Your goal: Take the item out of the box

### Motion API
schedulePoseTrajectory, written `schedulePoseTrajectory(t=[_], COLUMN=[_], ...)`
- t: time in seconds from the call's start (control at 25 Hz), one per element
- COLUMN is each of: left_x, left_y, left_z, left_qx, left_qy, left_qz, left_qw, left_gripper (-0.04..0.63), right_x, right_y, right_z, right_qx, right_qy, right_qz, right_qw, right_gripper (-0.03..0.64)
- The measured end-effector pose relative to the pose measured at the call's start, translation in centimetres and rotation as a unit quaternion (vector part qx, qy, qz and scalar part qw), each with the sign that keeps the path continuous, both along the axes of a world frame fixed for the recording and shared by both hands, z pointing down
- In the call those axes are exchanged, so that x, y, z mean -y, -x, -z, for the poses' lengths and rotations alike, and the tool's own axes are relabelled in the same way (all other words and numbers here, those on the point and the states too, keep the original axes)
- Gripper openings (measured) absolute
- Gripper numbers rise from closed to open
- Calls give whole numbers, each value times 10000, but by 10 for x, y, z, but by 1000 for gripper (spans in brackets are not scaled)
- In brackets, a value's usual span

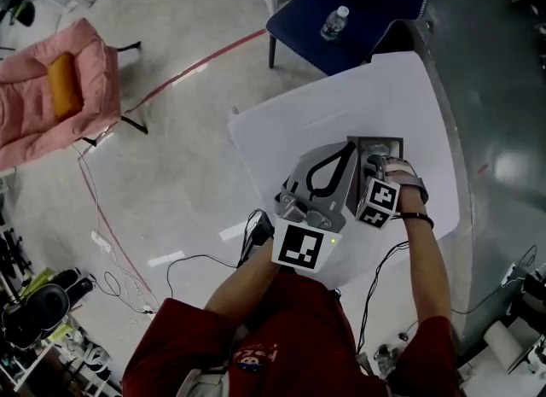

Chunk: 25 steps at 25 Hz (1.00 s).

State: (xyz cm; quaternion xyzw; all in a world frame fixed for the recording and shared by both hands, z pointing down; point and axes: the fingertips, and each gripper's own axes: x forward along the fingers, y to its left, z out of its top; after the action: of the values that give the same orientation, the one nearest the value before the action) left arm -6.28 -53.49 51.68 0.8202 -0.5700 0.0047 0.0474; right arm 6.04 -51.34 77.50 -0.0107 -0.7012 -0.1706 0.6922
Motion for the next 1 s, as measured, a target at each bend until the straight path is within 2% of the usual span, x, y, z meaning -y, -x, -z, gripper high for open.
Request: schedulePoseTrajectory(t=[0.16,0.4,0.8,1.0], left_x=[0,0,-6,-9], left_y=[5,12,8,4], left_z=[0,-1,2,9], left_qx=[-49,-54,-23,-9], left_qy=[-10,-6,-38,-110], left_qz=[46,99,60,66], left_qw=[10000,9999,10000,9999], left_gripper=[1,2,2,0], right_x=[1,-5,-8,-7], right_y=[5,8,-1,-5], right_z=[-6,-13,-11,-1], right_qx=[-151,-144,-213,-135], right_qy=[63,151,-42,-179], right_qz=[91,196,272,106], right_qw=[9998,9996,9994,9997], right_gripper=[107,64,17,8])
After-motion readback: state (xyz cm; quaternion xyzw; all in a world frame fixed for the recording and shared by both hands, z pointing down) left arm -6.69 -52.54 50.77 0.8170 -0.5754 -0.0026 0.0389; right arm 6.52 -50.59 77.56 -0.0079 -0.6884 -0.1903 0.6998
